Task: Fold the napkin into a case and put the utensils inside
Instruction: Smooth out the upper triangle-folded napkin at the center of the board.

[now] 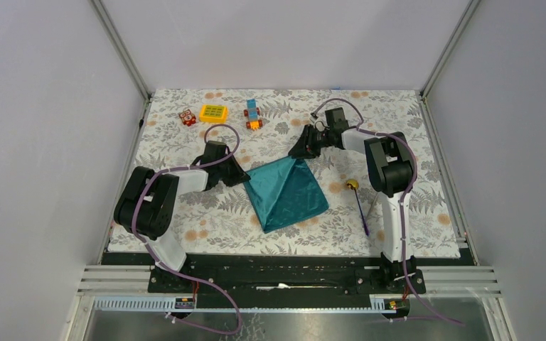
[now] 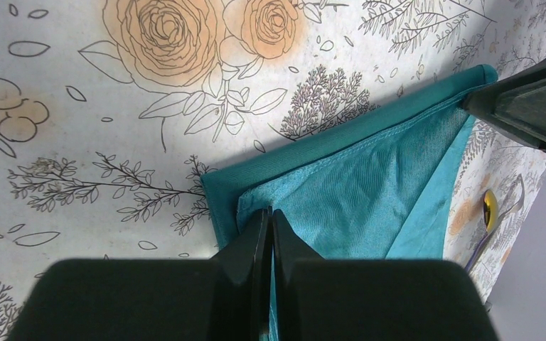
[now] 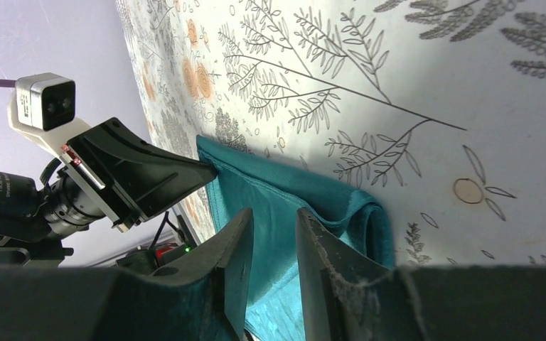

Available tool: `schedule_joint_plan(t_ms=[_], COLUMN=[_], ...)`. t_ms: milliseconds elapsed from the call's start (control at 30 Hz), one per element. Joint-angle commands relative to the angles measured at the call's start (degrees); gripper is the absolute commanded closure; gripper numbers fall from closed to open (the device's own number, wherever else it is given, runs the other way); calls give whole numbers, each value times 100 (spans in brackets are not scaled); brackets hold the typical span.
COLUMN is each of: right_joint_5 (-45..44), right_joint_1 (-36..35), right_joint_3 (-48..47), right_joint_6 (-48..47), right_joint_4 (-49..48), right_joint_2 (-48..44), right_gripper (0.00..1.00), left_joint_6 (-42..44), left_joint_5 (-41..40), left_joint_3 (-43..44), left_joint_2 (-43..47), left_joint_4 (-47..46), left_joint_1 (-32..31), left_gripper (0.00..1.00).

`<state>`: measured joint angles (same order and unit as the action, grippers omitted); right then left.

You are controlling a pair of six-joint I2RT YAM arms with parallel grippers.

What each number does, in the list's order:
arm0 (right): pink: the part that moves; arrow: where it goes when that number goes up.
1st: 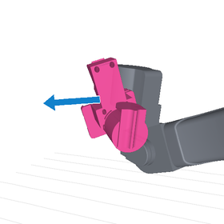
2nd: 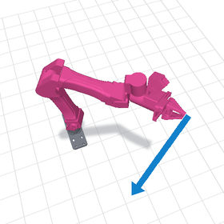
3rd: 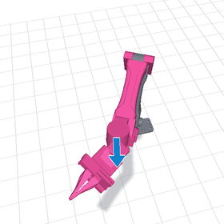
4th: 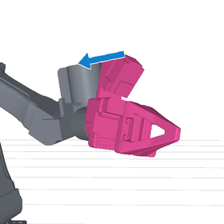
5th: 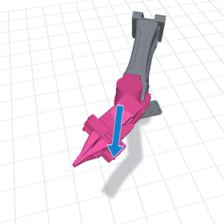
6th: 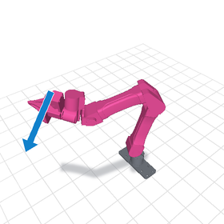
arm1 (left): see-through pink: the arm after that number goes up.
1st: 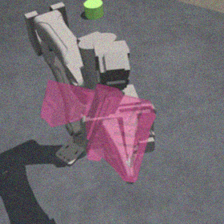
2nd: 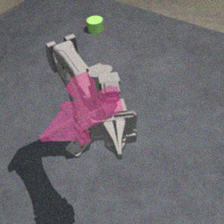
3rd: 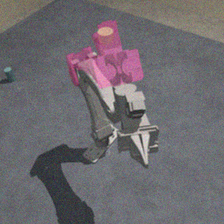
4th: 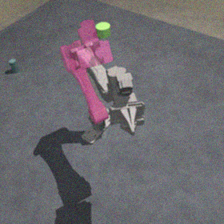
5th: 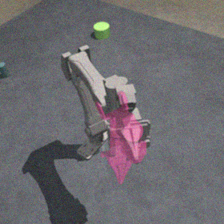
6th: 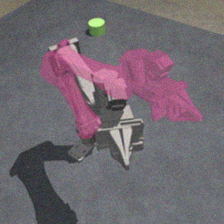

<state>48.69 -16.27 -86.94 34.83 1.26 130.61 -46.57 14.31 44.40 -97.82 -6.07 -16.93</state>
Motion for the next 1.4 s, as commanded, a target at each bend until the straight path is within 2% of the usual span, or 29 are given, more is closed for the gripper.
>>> schedule_joint_plan(t_ms=[0,100,333,500,600,767,1067,1200,1367], right_joint_5=[-27,-144,-134,-177,131,296,629,474,186], right_joint_1=[155,153,117,-336,-942,-1945,-2302,-2319,-2355], right_joint_3=[1,-200,-57,741,1368,2266,3485,3768,3665], right_joint_6=[10,-206,-334,-229,71,869,2039,1978,1440], right_joint_4=[-257,198,618,554,112,-1279,-3259,-3327,-2454], right_joint_2=[183,256,-868,-1679,-1901,-2237,-1880,-1901,-2372], right_gripper=[65,66,57,47,46,44,45,45,45], left_joint_6=[47,17,-19,-88,-76,-20,-50,-72,-50], left_joint_5=[-118,-78,-77,-49,-46,-162,-139,-135,-137], left_joint_3=[-140,-175,-278,-386,-396,-415,-406,-428,-449], left_joint_2=[106,103,181,184,158,137,-7,-8,50], left_joint_4=[40,12,0,-119,-119,-80,-135,-144,-91], left_joint_1=[33,33,38,35,34,41,41,42,45], left_gripper=[96,96,97,97,97,98,98,99,99])
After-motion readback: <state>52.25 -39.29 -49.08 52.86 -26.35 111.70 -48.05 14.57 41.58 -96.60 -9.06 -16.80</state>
